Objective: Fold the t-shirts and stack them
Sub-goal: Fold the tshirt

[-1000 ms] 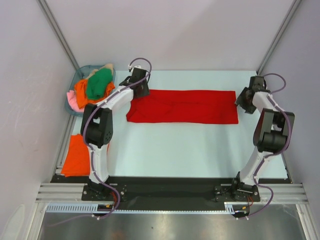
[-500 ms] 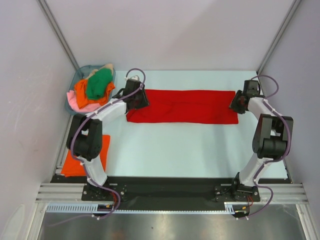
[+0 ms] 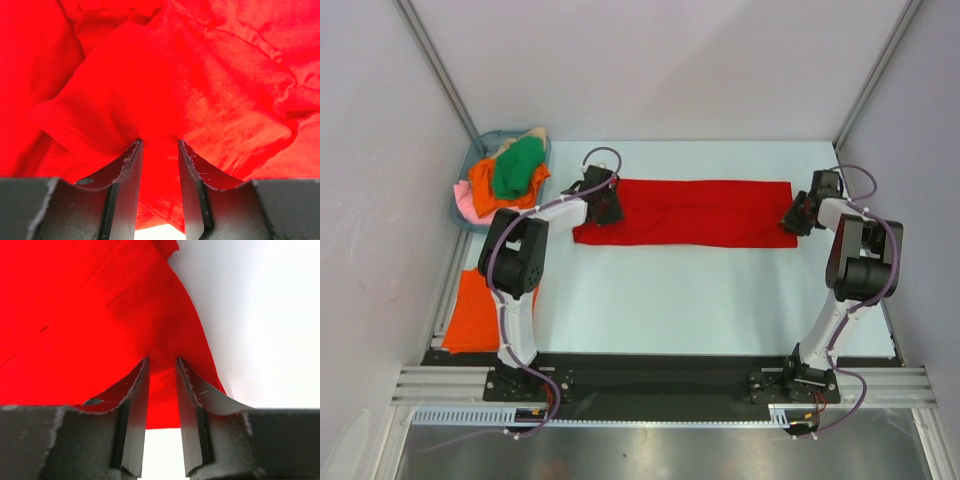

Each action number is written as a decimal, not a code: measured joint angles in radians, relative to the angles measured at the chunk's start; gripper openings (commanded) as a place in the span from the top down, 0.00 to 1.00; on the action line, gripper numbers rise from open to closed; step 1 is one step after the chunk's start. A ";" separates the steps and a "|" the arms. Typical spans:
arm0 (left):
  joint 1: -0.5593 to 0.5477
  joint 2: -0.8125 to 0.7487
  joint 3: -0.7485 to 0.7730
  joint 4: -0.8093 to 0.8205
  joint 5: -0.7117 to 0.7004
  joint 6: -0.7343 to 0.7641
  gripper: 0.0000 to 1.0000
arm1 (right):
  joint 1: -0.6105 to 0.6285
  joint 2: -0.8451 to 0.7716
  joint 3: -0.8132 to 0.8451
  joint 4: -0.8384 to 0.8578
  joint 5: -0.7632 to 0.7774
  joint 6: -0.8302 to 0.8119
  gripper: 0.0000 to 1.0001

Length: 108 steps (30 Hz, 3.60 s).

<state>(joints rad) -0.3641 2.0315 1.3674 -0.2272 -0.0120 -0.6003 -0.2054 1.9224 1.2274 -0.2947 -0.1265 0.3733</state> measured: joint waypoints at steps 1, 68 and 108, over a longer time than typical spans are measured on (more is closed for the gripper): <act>0.000 0.002 0.003 0.001 -0.006 0.002 0.60 | -0.001 0.000 0.000 0.001 0.001 0.000 0.65; 0.140 0.164 0.360 -0.257 0.144 0.417 0.37 | 0.615 0.212 0.009 0.636 -0.276 0.610 0.58; 0.192 0.144 0.334 -0.260 0.256 0.398 0.44 | 0.570 0.364 0.146 0.711 -0.323 0.645 0.70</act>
<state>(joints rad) -0.1722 2.1754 1.7016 -0.4870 0.2436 -0.2020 0.3645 2.2864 1.3735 0.4160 -0.4492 1.0183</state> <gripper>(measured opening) 0.542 0.218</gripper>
